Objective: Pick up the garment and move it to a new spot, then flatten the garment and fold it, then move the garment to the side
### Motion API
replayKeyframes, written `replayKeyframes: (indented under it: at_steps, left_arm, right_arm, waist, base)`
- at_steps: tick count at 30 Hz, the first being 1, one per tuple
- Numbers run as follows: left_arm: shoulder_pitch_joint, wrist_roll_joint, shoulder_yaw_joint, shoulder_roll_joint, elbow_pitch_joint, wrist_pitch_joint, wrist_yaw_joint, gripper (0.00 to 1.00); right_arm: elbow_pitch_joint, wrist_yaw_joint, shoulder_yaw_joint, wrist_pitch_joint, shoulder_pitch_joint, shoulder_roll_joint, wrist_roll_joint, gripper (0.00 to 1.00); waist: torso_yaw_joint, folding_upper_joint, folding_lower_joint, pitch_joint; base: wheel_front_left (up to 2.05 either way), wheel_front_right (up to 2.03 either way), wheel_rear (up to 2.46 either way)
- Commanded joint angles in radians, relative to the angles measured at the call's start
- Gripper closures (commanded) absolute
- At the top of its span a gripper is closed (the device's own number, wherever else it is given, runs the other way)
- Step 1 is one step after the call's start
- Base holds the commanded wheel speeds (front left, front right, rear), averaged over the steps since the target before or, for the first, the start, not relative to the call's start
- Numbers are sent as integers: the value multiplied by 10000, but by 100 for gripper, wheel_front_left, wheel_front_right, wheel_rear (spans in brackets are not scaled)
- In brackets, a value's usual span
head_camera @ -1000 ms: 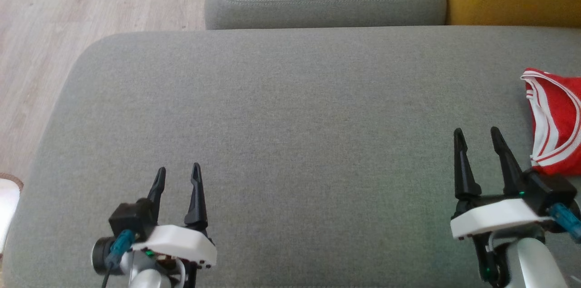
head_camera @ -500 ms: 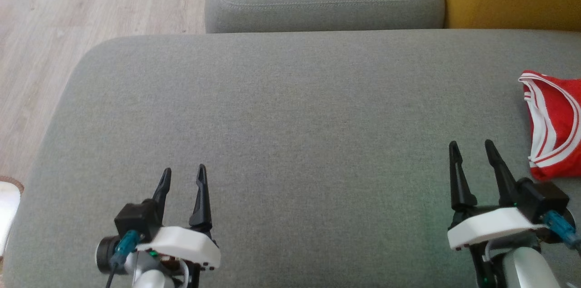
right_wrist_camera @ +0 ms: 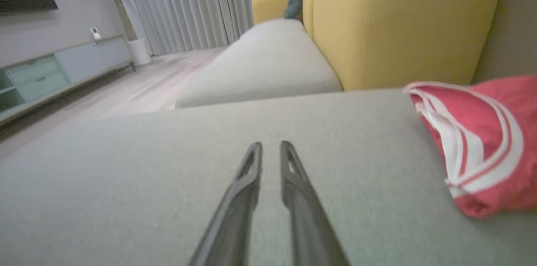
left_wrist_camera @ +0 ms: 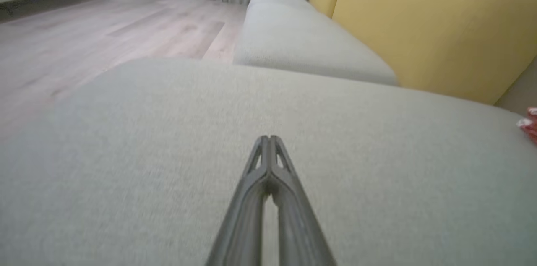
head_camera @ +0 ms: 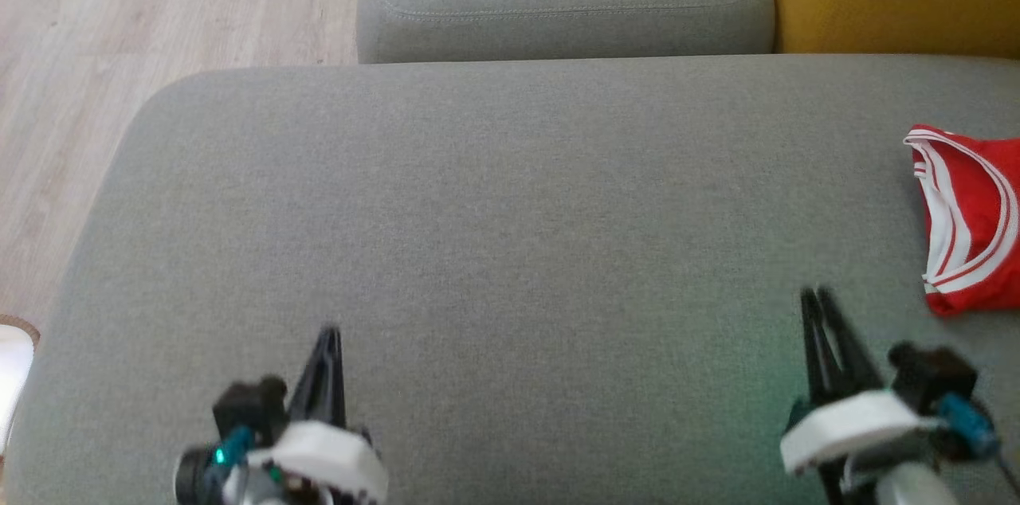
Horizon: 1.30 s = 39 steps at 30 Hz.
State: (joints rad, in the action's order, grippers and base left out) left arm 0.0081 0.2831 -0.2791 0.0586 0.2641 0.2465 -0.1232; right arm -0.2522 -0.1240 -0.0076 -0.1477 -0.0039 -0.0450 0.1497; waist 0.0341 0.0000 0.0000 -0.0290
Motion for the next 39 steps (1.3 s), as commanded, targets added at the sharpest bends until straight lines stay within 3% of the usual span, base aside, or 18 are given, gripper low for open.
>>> replayKeyframes:
  at_steps: [1,39]
  left_arm:
    - [110,9,2,0,131,-1,2,100]
    - [-244,4133,1030,87,81,-962,766,100]
  right_arm:
    - [-172,0,0,4,96,4,9,100]
    - [-135,-20,-322,791,-218,-13,4404,100]
  waist:
    - [-1,0,0,0]
    - [-103,0,0,96]
  base:
    - [0,0,0]
    - [0,0,0]
